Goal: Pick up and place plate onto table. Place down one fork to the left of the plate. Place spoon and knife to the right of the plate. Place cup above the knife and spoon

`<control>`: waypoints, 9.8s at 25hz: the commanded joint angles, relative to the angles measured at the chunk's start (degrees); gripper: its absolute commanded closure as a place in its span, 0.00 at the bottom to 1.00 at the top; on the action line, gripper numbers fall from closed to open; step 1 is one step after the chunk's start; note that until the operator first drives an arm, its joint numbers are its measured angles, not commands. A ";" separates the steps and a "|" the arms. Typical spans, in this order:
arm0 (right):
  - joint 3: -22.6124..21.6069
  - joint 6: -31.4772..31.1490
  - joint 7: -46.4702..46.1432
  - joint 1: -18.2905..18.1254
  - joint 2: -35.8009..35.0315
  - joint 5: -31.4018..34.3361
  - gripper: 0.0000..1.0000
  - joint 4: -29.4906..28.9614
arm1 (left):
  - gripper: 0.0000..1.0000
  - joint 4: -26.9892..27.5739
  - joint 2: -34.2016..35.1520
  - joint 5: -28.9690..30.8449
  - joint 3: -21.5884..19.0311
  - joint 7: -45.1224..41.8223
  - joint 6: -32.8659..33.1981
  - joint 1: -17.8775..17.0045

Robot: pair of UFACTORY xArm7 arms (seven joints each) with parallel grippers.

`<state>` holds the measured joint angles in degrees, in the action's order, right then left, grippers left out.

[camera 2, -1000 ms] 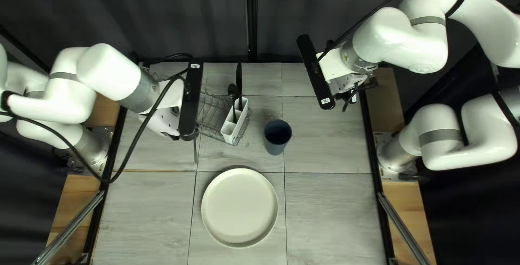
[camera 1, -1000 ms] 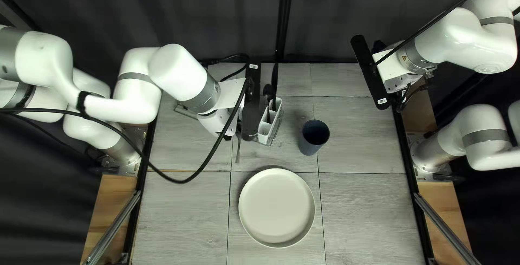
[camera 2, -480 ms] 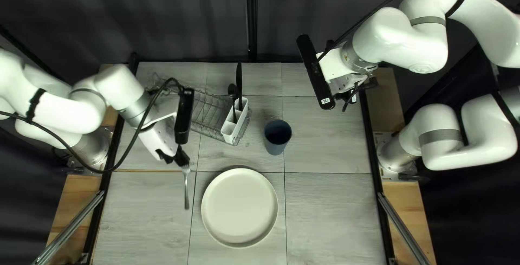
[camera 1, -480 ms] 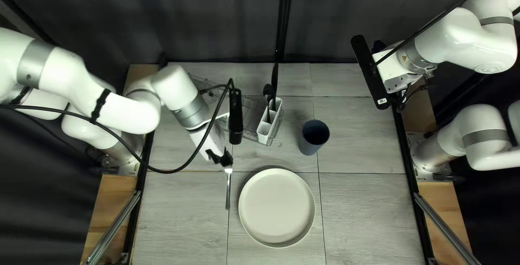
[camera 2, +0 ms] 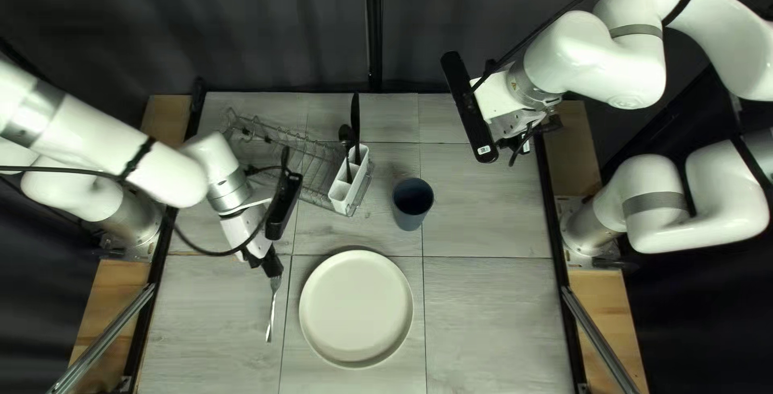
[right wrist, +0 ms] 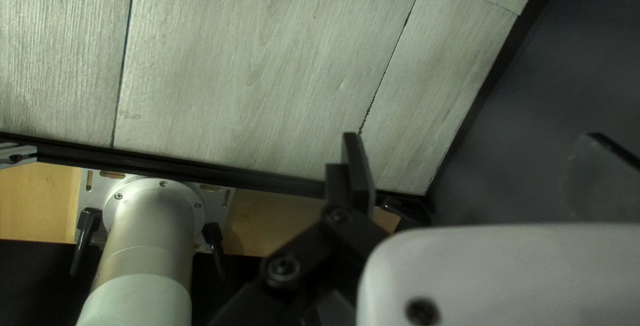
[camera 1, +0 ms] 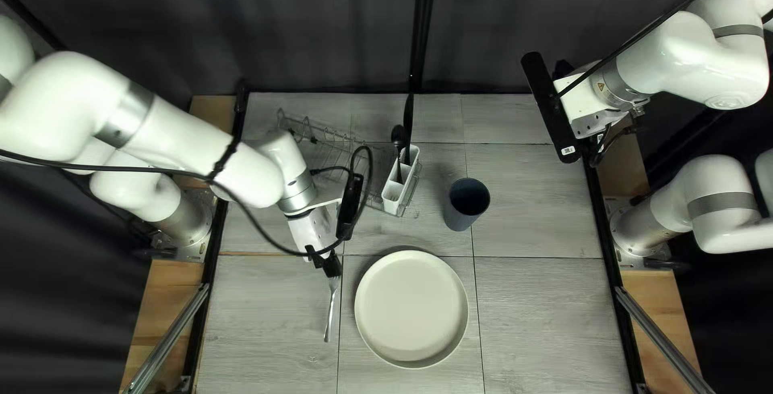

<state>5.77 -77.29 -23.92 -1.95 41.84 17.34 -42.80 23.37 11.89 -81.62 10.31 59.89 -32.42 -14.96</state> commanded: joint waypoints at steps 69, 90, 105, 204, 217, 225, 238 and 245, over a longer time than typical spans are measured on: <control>0.00 0.00 0.00 0.00 0.00 0.00 0.00 0.00 | 0.00 21.50 26.17 79.81 -25.53 -74.02 -32.07 33.44; 0.00 0.00 0.00 0.00 0.00 0.00 0.00 0.00 | 0.00 14.02 45.51 78.54 -19.11 -68.96 -41.19 30.14; 13.04 5.12 5.48 -4.11 -25.71 -10.29 0.00 -18.16 | 0.00 14.02 45.51 78.54 -19.11 -68.96 -41.19 30.14; -13.52 4.24 33.93 8.95 -9.95 -32.45 1.00 -10.05 | 0.00 14.02 45.51 78.54 -19.11 -68.96 -41.19 30.14; -11.38 14.12 29.29 11.70 -10.37 -42.61 1.00 -3.07 | 0.00 14.02 45.51 78.54 -19.11 -68.96 -41.19 30.14; -8.83 23.99 22.06 14.34 -10.03 -52.52 1.00 5.39 | 0.00 14.02 45.51 78.54 -19.11 -68.96 -41.19 30.14; -1.20 33.85 -2.35 19.35 -17.36 -69.57 1.00 14.71 | 0.00 14.02 45.51 78.54 -19.11 -68.96 -41.19 30.14; 3.66 31.94 -14.46 19.44 -23.42 -75.37 1.00 14.40 | 0.00 14.02 45.51 78.54 -19.11 -68.96 -41.19 30.14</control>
<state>7.89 -44.81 -35.04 17.46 20.21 -56.07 -28.56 37.39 57.41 -3.09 -8.80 -9.07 -73.61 15.18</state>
